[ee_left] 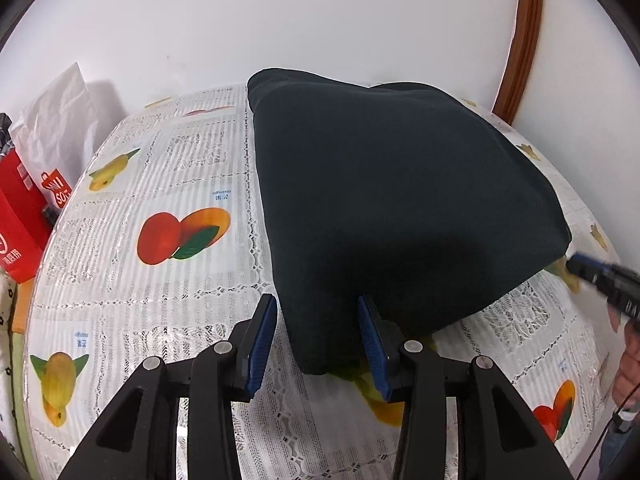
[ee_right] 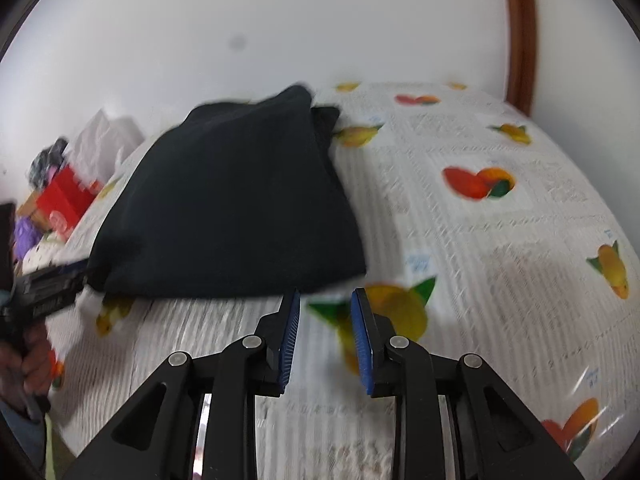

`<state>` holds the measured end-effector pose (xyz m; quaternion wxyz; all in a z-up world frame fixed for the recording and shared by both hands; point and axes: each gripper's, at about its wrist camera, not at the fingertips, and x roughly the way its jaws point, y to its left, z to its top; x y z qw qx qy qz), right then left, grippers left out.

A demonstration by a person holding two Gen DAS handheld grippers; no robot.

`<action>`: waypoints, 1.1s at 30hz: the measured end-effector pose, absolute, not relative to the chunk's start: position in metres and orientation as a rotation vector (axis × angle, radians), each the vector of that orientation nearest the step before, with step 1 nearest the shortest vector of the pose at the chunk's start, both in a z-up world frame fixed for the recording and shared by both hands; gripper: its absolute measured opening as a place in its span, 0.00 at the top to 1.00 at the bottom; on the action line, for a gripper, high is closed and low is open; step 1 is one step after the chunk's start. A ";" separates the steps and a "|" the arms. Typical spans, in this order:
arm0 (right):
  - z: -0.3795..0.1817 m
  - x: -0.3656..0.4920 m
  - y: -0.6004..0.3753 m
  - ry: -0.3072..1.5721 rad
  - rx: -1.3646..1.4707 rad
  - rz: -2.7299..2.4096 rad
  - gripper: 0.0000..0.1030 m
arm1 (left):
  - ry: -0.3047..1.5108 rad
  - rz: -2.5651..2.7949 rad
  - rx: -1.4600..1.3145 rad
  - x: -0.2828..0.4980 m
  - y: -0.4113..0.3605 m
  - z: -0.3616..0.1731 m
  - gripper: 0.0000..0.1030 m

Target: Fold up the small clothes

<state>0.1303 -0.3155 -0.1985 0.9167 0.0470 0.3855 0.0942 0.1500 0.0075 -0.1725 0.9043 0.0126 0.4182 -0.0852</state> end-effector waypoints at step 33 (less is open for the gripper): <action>-0.209 0.187 -0.244 0.795 0.009 0.203 0.70 | 0.872 -0.121 0.005 0.163 0.039 -0.191 0.47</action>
